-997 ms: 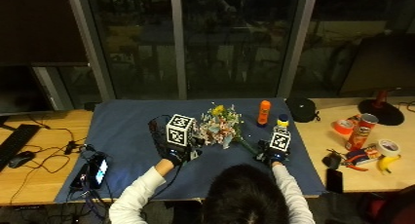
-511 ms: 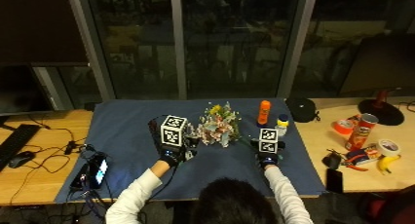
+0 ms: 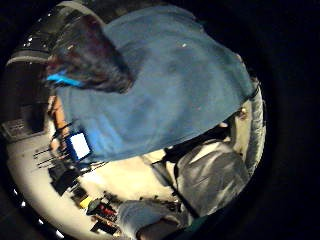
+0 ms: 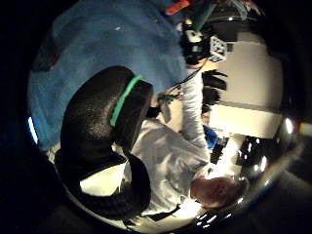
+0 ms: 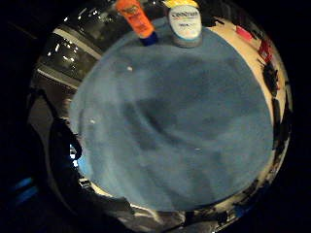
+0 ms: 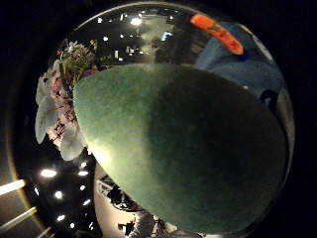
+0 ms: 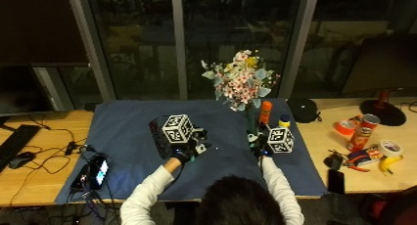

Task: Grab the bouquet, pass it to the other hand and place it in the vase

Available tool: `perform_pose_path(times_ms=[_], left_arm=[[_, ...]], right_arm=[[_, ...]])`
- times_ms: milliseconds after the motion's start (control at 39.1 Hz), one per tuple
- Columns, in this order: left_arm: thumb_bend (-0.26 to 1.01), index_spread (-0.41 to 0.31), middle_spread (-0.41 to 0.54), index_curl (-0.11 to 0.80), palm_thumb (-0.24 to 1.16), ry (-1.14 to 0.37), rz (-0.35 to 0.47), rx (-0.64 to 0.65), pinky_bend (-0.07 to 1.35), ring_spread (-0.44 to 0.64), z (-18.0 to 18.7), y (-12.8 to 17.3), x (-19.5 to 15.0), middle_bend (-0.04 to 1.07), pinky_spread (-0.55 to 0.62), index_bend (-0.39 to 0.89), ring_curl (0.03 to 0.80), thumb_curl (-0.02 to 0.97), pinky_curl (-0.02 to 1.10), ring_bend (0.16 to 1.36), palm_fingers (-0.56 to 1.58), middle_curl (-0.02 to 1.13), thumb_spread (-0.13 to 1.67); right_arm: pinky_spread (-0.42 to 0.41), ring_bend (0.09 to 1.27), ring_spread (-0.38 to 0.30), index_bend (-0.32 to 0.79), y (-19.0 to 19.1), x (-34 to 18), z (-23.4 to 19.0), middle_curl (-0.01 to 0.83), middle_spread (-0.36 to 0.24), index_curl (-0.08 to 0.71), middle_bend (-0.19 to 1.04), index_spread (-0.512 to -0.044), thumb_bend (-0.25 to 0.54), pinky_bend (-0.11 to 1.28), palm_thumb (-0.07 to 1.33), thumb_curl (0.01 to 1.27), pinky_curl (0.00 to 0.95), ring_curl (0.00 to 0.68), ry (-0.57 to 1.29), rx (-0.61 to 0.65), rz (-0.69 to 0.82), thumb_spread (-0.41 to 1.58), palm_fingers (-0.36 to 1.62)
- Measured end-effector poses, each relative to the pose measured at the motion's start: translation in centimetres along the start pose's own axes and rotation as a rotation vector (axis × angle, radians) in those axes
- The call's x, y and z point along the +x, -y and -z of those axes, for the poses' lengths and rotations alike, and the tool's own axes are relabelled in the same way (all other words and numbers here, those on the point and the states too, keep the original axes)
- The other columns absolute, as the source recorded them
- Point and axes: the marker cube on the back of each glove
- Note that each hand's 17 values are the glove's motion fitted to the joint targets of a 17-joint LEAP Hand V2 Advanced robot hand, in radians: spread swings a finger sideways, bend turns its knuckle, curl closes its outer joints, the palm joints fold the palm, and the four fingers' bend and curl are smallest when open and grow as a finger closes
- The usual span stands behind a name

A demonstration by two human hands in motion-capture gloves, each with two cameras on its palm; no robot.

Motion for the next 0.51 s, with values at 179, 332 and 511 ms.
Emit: perform_pose_path(times_ms=[179, 332, 511], left_arm=[[-0.03, 0.143, 0.305, 0.317, 0.19, -0.355, -0.031, 0.214, 0.46, 0.35, 0.8, 5.0, 3.6, 0.16, 0.23, 0.16, 0.281, 0.263, 0.38, 0.50, 0.12, 0.29, 1.19], [-0.02, 0.178, 0.341, 0.308, 0.20, -0.667, -0.036, 0.251, 0.48, 0.40, 0.7, 8.3, 6.0, 0.17, 0.26, 0.14, 0.275, 0.271, 0.37, 0.52, 0.10, 0.29, 1.13], [0.00, 0.188, 0.340, 0.291, 0.31, -0.826, -0.034, 0.398, 0.47, 0.40, 0.9, 11.3, 9.8, 0.19, 0.28, 0.12, 0.283, 0.301, 0.36, 0.57, 0.11, 0.29, 1.07]], right_arm=[[-0.206, 1.02, -0.183, 0.55, -1.7, -5.2, -2.2, 0.635, -0.149, 0.551, 0.84, -0.210, 0.016, 0.79, 0.99, 0.46, 0.520, 0.569, 0.336, 0.034, 0.145, 0.97, 1.39], [-0.203, 1.05, -0.182, 0.54, -2.2, -7.2, -4.1, 0.639, -0.141, 0.567, 0.87, -0.210, -0.006, 0.81, 1.01, 0.51, 0.537, 0.577, 0.468, 0.013, 0.211, 0.90, 1.38], [-0.199, 1.06, -0.175, 0.54, -3.5, -10.0, -6.3, 0.639, -0.137, 0.589, 0.87, -0.211, -0.020, 0.81, 1.02, 0.56, 0.549, 0.580, 0.600, -0.005, 0.232, 0.80, 1.37]])
